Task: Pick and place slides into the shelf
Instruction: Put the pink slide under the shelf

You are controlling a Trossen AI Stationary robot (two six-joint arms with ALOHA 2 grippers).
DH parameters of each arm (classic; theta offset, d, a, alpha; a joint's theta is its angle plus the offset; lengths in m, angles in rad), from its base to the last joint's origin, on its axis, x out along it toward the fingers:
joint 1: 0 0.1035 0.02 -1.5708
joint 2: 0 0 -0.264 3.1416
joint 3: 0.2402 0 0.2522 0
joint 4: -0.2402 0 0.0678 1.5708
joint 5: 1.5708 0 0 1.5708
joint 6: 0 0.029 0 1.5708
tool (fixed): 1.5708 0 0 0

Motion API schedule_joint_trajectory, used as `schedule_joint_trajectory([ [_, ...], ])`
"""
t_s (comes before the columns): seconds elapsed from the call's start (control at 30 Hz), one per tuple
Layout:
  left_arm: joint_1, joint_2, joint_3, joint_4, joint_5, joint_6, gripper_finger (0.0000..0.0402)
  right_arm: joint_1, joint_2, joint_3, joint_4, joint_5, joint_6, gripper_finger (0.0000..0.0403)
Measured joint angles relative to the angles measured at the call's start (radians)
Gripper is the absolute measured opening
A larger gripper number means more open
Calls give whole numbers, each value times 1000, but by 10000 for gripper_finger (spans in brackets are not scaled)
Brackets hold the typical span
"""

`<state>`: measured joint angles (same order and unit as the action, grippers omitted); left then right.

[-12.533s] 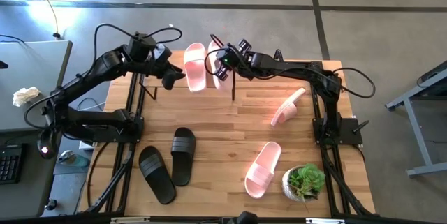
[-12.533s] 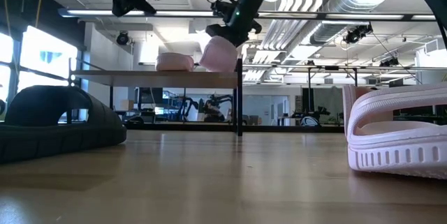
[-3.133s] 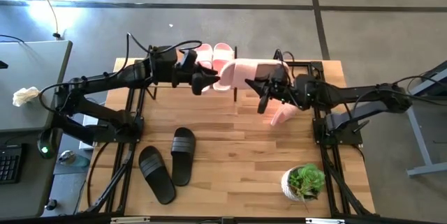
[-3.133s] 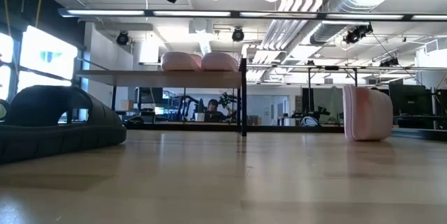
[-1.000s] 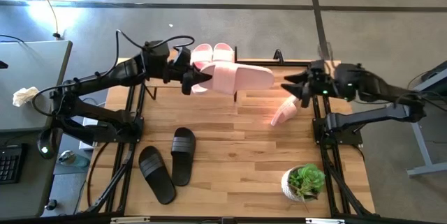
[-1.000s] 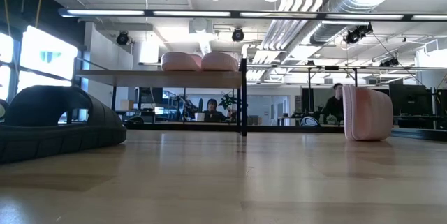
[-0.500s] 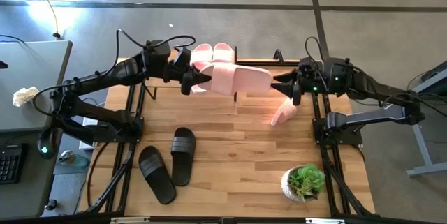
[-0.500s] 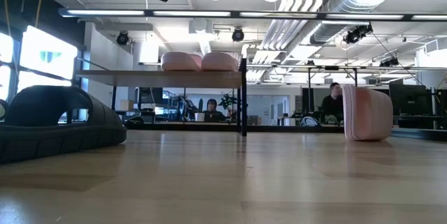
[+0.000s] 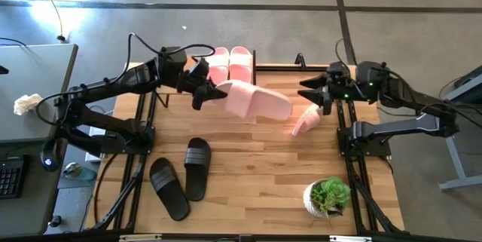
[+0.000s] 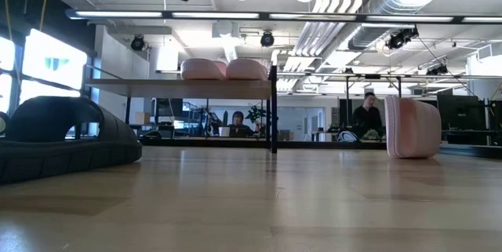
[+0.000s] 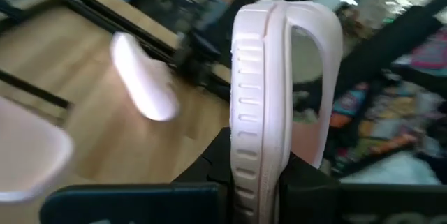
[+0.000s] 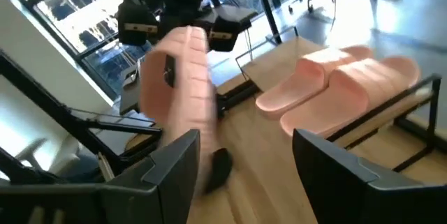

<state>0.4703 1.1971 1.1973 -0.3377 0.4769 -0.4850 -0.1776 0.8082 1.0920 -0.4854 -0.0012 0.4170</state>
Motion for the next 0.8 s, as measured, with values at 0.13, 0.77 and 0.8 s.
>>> schedule_joint_trajectory([
  [0.13, 49, 0, 9, -8, 119, -103, 18, 1, -38, 0, 0, 0, -209, 220],
  [0.77, 408, 177, 246, -170, 532, -491, 18, 119, 66, 1, 178, 466, -1325, 220],
  [0.8, 412, 188, 257, -169, 540, -497, 18, 130, 80, 1, 178, 500, -1374, 220],
])
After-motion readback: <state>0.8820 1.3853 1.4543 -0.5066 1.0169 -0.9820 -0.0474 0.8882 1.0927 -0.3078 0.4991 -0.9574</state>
